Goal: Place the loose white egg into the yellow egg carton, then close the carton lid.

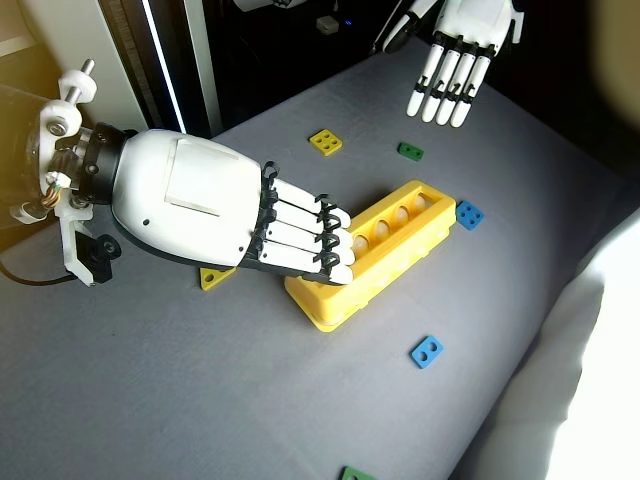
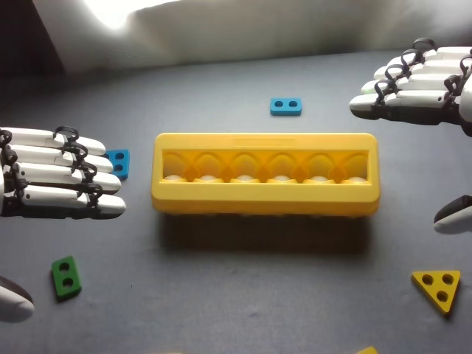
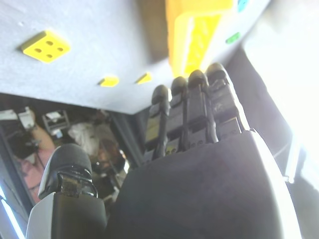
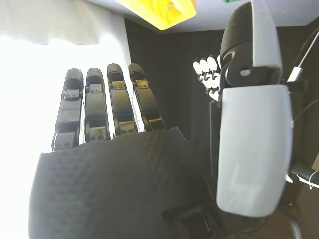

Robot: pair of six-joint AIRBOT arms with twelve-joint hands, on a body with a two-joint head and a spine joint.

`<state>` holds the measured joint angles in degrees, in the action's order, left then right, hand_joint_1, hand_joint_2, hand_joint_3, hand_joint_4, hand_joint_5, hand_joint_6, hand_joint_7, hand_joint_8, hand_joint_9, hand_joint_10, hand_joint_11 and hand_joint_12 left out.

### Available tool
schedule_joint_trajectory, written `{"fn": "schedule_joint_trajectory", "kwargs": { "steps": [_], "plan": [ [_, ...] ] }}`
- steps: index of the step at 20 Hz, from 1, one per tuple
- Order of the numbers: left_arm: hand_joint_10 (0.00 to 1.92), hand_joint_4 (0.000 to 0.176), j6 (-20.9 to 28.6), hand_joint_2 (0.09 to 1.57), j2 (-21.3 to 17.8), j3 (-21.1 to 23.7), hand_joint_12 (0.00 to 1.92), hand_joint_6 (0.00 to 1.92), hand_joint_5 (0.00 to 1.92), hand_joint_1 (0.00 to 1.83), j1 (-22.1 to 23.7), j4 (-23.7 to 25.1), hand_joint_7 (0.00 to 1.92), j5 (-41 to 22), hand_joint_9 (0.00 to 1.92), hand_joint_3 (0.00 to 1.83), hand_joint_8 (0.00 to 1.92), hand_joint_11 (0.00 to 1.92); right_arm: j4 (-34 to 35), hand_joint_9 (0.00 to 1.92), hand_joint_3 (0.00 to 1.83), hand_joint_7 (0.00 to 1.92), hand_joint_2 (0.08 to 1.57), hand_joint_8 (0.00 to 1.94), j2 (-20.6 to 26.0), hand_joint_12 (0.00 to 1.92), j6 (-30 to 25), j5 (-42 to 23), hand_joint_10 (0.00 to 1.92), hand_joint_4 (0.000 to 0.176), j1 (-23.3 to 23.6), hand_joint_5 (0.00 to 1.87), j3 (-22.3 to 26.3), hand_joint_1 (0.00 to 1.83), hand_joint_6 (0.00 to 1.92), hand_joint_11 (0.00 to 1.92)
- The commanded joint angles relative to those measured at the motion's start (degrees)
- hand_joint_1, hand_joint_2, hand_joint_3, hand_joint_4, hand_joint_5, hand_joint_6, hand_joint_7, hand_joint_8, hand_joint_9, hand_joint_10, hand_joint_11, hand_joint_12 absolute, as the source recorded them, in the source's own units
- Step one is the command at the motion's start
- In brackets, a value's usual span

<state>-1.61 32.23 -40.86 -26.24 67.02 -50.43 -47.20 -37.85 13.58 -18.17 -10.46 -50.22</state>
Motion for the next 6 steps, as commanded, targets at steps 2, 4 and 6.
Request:
{"fn": "schedule_joint_trajectory", "kwargs": {
  "steps": [2, 4, 6],
  "plan": [
    [0.01, 0.000, 0.1, 1.15, -1.1, -0.1, 0.05, 0.01, 0.14, 0.00, 0.2, -3.6, 0.10, -2.9, 0.06, 0.00, 0.01, 0.01, 1.5, 0.02, 0.00, 0.06, 0.91, 0.00, 0.9, 0.14, -0.1, -4.5, 0.00, 0.000, 0.4, 0.09, 0.1, 0.71, 0.01, 0.00],
    [0.00, 0.000, 0.4, 1.16, -1.1, -0.2, 0.05, 0.00, 0.14, 0.00, 0.2, -3.6, 0.10, -3.1, 0.05, 0.00, 0.00, 0.01, 1.5, 0.03, 0.00, 0.06, 0.91, 0.00, 0.9, 0.15, -0.1, -4.5, 0.01, 0.000, 0.4, 0.09, 0.1, 0.70, 0.00, 0.00],
    [0.00, 0.000, 0.4, 1.16, -1.1, -0.2, 0.05, 0.00, 0.13, 0.00, 0.2, -3.8, 0.09, -3.2, 0.05, 0.01, 0.00, 0.00, 1.5, 0.03, 0.00, 0.06, 0.90, 0.00, 0.9, 0.15, -0.1, -4.5, 0.00, 0.000, 0.4, 0.09, 0.1, 0.71, 0.01, 0.00]
  ]
}}
